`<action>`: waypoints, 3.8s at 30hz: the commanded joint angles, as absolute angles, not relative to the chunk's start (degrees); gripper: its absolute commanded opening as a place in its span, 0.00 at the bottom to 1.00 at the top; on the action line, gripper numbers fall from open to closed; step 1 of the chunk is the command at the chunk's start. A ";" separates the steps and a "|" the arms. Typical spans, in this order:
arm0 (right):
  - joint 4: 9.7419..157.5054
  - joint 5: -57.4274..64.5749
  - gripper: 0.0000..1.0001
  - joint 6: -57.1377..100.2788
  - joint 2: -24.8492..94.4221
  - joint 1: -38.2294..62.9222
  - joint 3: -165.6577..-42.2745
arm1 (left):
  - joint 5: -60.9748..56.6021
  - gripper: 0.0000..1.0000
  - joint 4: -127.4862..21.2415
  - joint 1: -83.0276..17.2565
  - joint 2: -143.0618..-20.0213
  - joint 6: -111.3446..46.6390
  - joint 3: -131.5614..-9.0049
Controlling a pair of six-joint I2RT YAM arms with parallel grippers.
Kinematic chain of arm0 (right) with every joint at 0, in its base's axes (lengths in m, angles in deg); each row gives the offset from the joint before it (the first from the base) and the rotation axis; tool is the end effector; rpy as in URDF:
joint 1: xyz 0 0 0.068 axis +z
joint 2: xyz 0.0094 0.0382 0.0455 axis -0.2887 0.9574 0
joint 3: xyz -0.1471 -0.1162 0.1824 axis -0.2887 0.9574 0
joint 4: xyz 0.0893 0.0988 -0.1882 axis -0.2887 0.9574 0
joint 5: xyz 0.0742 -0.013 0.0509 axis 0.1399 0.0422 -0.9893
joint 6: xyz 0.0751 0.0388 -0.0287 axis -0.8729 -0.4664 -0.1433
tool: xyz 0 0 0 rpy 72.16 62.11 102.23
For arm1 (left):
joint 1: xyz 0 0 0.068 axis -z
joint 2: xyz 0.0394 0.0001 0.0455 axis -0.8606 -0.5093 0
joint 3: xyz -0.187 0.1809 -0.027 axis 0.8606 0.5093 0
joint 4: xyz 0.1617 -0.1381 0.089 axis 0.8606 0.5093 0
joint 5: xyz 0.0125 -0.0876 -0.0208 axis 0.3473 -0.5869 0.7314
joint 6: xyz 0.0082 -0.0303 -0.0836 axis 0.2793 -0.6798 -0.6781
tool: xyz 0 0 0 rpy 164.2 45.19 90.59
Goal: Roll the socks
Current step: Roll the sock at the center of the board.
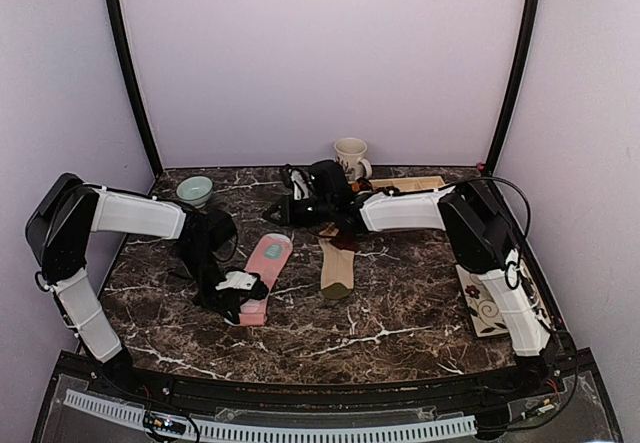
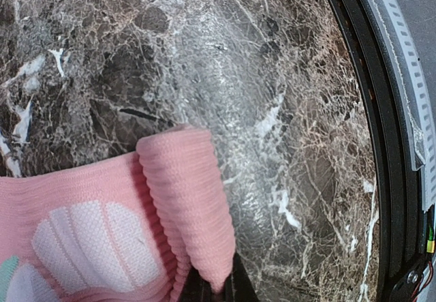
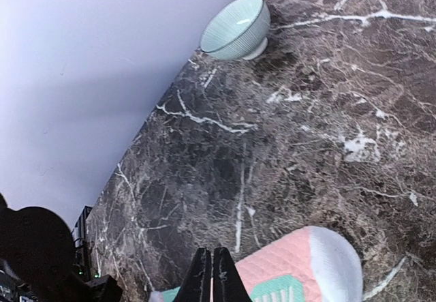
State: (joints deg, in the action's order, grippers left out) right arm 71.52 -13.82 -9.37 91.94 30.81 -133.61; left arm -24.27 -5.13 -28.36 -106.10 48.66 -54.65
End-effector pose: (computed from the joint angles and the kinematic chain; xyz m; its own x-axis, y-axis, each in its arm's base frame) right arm 0.3491 0.4321 0.1634 -0.7672 -0.0174 -0.6412 -0.5879 0.4186 0.6922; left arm 0.2025 -0.1685 0.1175 0.1202 0.8706 -0.4772 0.9603 -0.2238 -0.1663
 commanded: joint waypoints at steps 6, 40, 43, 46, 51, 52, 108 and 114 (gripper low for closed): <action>69.59 -14.02 0.00 -9.61 94.53 33.28 -128.08 | -21.61 0.00 -4.45 -28.18 -107.82 49.52 -54.88; 51.39 32.03 0.99 34.00 40.79 48.53 -71.70 | -33.98 0.04 14.83 -31.79 -126.86 47.02 -73.22; 50.74 24.55 0.93 37.35 41.09 50.73 -69.37 | -34.49 0.05 16.02 -32.60 -128.33 47.27 -73.93; 55.03 12.97 0.95 40.93 41.88 51.61 -71.12 | -34.82 0.05 16.45 -32.69 -128.46 47.77 -73.86; 62.74 4.39 0.96 45.98 50.10 52.41 -79.30 | -34.56 0.06 15.80 -32.67 -129.01 47.19 -73.66; 63.03 3.76 0.94 47.14 52.35 52.71 -81.13 | -34.47 0.06 15.66 -32.68 -129.08 46.98 -73.62; 78.55 -17.74 0.00 32.93 86.84 45.56 -111.95 | -26.73 0.61 -1.99 -42.39 -97.40 45.19 -53.96; 86.19 -22.30 0.00 26.52 91.63 43.77 -119.02 | -23.15 0.61 -9.29 -37.19 -87.89 48.05 -45.27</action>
